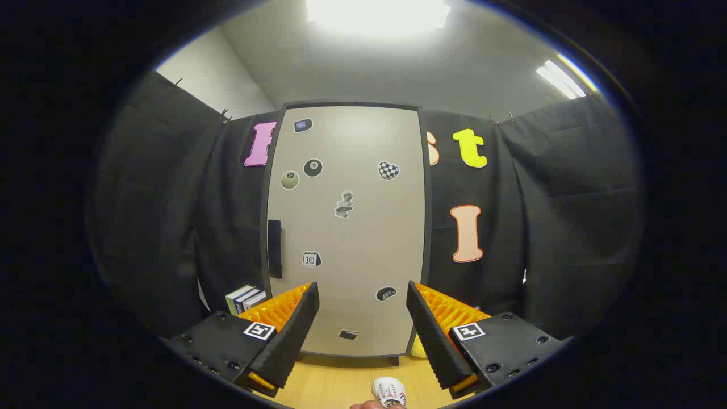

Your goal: Open the shoe cabinet door, grab the shoes and put them into the shoe cabinet, then close the shoe cabinet door.

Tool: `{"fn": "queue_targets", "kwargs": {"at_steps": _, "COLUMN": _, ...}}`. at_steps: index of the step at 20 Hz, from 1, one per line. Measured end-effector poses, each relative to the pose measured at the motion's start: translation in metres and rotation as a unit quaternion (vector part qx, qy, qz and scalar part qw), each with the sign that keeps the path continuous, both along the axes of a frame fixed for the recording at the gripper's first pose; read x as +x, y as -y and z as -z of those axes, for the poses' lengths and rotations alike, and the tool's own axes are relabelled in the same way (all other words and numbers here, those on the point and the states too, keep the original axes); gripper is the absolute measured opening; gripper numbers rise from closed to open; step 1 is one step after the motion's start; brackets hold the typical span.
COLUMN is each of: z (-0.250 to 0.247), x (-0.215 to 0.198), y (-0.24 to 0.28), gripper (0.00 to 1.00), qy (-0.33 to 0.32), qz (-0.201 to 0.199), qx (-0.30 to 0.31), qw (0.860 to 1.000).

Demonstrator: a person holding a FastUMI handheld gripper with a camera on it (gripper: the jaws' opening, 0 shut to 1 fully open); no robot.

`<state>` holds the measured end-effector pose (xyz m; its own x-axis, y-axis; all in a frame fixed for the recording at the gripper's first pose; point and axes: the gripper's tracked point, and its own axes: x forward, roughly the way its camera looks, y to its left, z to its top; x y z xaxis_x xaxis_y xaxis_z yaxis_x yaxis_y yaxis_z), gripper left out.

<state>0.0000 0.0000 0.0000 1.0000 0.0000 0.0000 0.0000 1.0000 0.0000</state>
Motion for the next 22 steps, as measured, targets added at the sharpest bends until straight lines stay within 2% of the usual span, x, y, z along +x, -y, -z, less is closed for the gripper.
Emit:
{"fn": "queue_targets", "kwargs": {"at_steps": 7, "z": 0.002, "x": -0.009, "y": 0.0, "gripper": 0.97, "qy": -0.009, "qz": 0.0, "qx": 0.016, "qw": 1.0}}
{"fn": "queue_targets", "kwargs": {"at_steps": 16, "z": 0.011, "x": -0.003, "y": -0.007, "gripper": 0.97, "qy": -0.039, "qz": -0.01, "qx": 0.013, "qw": 0.999}}
{"fn": "queue_targets", "kwargs": {"at_steps": 22, "z": 0.0, "x": 0.004, "y": -0.012, "gripper": 0.97, "qy": -0.04, "qz": -0.011, "qx": 0.021, "qw": 0.999}}
